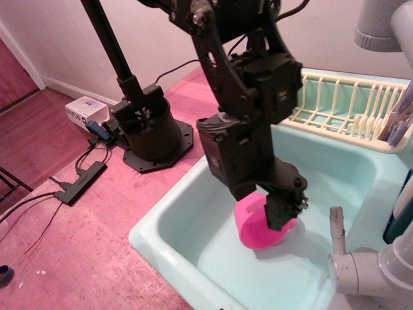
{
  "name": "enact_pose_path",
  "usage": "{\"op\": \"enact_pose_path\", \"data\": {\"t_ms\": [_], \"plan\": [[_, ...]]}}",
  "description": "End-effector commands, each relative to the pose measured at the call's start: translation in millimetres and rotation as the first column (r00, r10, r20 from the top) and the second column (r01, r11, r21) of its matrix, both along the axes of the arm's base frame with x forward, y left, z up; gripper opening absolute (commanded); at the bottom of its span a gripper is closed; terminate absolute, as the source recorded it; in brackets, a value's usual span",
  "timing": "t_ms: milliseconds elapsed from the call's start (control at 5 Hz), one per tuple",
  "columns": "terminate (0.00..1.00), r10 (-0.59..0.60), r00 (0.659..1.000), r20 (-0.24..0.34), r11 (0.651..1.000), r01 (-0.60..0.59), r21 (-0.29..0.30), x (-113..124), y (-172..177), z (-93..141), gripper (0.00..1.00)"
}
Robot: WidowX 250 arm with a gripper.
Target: Flip cup upright
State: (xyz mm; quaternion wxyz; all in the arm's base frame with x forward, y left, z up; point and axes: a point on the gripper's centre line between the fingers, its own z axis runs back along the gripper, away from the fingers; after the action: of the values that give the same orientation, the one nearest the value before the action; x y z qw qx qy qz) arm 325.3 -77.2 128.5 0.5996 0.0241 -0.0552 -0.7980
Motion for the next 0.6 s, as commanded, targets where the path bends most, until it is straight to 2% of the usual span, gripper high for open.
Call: {"op": "enact_pose_path", "data": {"t_ms": [0, 200, 400], "plan": [[0.0, -0.041, 0.999, 0.033, 0.999, 0.041, -0.017, -2.0, 1.2, -0.4, 1.0], [0.0, -0.074, 0.997, -0.032, 0.997, 0.073, -0.031, -9.1, -1.2, -8.9, 1.0], [0.0, -0.069, 0.994, -0.084, 0.997, 0.068, -0.019, -33.7, 6.4, -12.1, 1.0]]}}
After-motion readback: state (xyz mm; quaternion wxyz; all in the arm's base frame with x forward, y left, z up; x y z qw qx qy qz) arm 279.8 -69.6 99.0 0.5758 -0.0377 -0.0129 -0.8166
